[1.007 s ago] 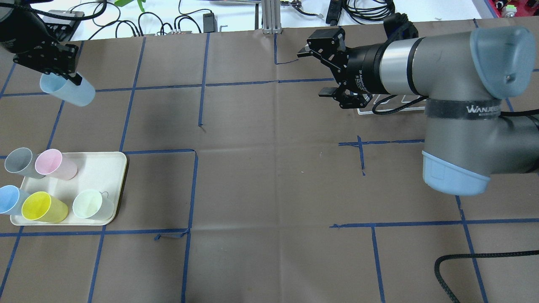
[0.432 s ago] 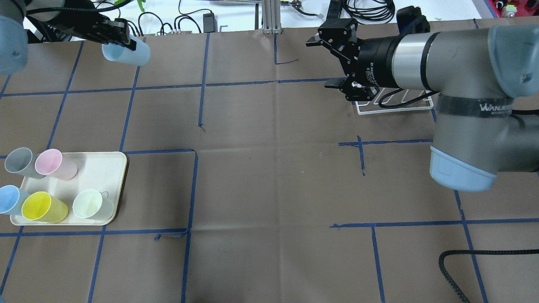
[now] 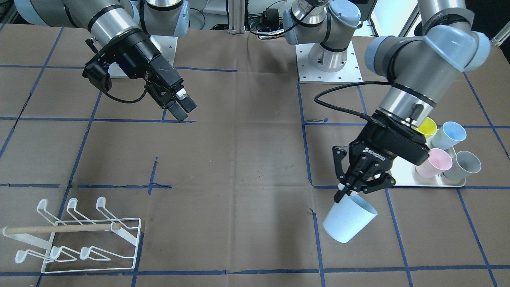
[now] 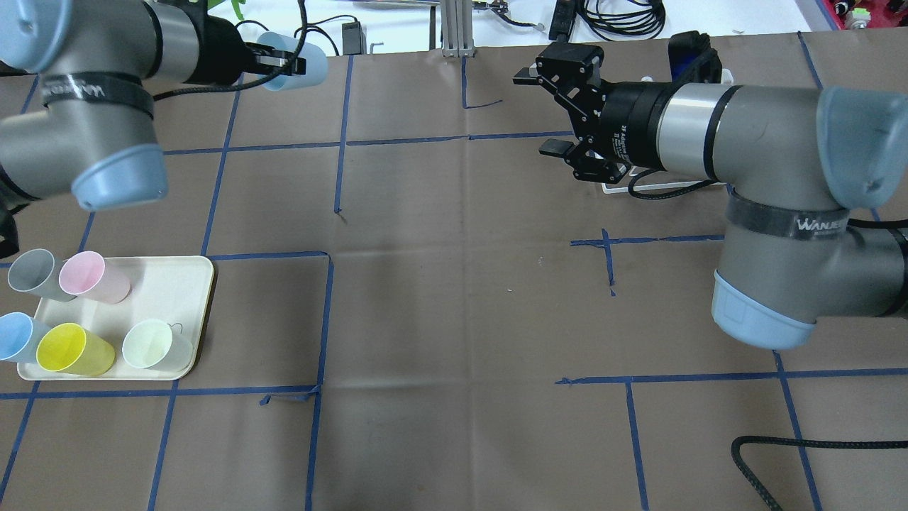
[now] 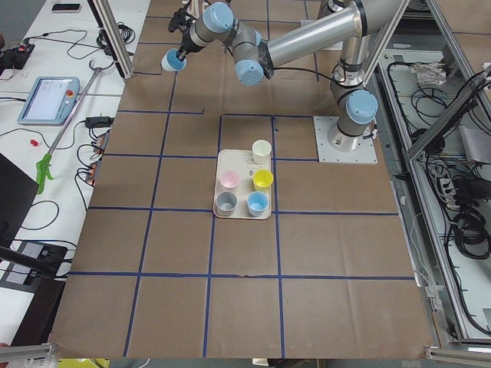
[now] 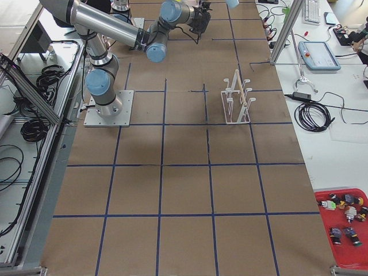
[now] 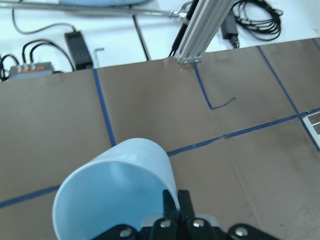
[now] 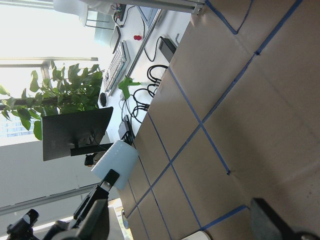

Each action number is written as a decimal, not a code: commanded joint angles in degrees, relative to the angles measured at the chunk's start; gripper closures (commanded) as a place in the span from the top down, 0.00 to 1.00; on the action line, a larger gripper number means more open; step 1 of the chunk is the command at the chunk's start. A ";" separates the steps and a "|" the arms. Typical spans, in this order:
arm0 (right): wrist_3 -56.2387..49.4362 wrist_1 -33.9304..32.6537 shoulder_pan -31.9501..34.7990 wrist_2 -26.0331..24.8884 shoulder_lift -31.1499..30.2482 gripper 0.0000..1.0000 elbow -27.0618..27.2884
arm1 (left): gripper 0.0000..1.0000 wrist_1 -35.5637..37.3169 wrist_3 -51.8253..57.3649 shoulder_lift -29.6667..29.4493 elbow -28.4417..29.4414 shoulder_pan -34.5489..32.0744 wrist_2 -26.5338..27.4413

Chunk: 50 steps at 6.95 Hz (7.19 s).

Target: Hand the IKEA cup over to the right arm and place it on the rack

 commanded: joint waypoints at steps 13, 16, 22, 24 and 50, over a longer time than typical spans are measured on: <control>11.05 -28.15 1.45 0.38 21.32 1.00 -1.86 | 0.00 59.98 -22.11 -9.61 -19.18 -16.53 0.83; 11.05 -28.15 2.86 0.38 25.28 1.00 -4.57 | 0.00 58.13 -22.03 -8.72 -19.27 -16.53 1.44; 15.79 -28.32 6.64 0.38 29.07 0.99 -9.76 | 0.00 58.12 -22.11 -8.99 -19.27 -16.62 1.53; 15.79 -28.32 8.04 -0.06 31.78 0.99 -11.96 | 0.00 58.12 -22.11 -8.99 -19.27 -16.62 1.53; 5.85 -27.53 -1.77 -0.50 31.09 0.31 -21.02 | 0.99 25.69 -21.32 11.29 -23.77 -1.51 1.53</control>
